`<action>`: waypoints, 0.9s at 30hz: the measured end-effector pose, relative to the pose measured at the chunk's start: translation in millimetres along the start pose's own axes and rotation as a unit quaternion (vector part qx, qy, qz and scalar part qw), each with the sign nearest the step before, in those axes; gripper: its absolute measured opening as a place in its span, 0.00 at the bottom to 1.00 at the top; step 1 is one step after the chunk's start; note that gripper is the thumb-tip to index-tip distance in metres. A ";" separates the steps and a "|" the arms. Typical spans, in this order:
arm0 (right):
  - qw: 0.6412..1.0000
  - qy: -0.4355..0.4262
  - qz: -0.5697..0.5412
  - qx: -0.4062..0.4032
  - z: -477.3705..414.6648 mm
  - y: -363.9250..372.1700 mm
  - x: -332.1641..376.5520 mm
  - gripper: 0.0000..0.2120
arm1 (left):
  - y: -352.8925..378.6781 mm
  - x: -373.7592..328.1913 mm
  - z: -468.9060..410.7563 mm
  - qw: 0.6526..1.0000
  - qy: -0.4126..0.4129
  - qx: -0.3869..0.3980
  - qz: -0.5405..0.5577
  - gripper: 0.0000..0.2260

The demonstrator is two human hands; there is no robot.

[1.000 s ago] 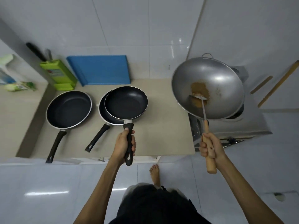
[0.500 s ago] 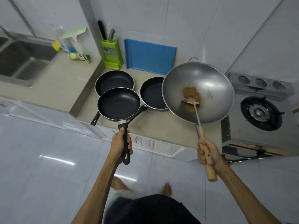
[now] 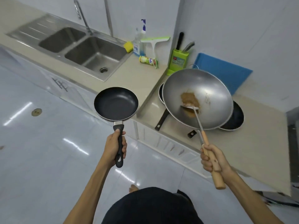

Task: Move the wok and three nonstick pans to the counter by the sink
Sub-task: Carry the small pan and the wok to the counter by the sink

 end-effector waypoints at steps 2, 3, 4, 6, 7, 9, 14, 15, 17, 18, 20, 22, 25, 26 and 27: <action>1.000 0.000 0.007 0.012 -10.9 31.2 -1.6 0.10 | -25.7 -12.5 -6.0 1.000 0.007 -0.011 0.012 0.17; 1.000 0.004 0.015 0.023 -17.6 48.3 -1.0 0.10 | -38.5 -19.7 -9.9 1.000 0.009 -0.016 0.016 0.16; 0.999 0.008 0.028 0.031 -25.3 65.7 -0.5 0.11 | -51.8 -26.4 -14.3 0.999 0.011 -0.021 0.022 0.16; 0.998 0.009 0.052 0.042 -39.8 97.1 2.2 0.11 | -74.9 -37.8 -23.6 0.999 0.013 -0.028 0.038 0.16; 0.997 0.010 0.061 0.050 -48.4 112.4 4.7 0.10 | -85.5 -43.5 -28.5 0.998 0.014 -0.032 0.048 0.16; 0.995 0.017 0.082 0.060 -67.9 143.5 11.5 0.09 | -105.6 -53.8 -38.8 0.997 0.017 -0.042 0.062 0.16; 0.988 0.037 0.124 0.085 -124.0 223.3 23.9 0.12 | -154.4 -81.7 -76.6 0.994 0.017 -0.064 0.090 0.16; 0.987 0.043 0.127 0.090 -136.2 240.7 26.6 0.12 | -163.7 -88.9 -86.0 0.993 0.016 -0.070 0.094 0.16; 0.984 0.055 0.138 0.099 -161.2 275.1 34.2 0.12 | -181.9 -105.6 -105.6 0.991 0.012 -0.082 0.102 0.16; 0.982 0.060 0.146 0.103 -173.9 291.9 39.3 0.12 | -191.2 -115.5 -115.8 0.991 0.011 -0.086 0.106 0.16; 0.979 0.068 0.158 0.114 -200.7 325.5 50.9 0.11 | -210.8 -137.7 -137.9 0.989 0.011 -0.094 0.110 0.17; 0.974 0.077 0.177 0.122 -228.9 359.7 66.4 0.11 | -231.2 -161.9 -160.6 0.988 0.006 -0.105 0.111 0.17; 0.967 0.084 0.209 0.118 -268.5 408.0 87.2 0.16 | -259.3 -200.3 -193.3 0.987 0.003 -0.114 0.115 0.18; 0.966 0.085 0.216 0.118 -281.2 425.3 93.6 0.17 | -267.7 -214.2 -204.6 0.986 0.006 -0.117 0.118 0.18; 0.964 0.089 0.221 0.117 -292.8 443.0 99.9 0.17 | -275.4 -227.4 -215.4 0.985 0.008 -0.121 0.120 0.18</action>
Point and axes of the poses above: each hand's wrist, its own z-axis away from the middle knuckle, its own y-axis out of the palm, x = y × z, the point moved 1 cm from there along -z, towards the middle knuckle, and after that the axes turned 9 degrees about -y, right-handed, at the moved point
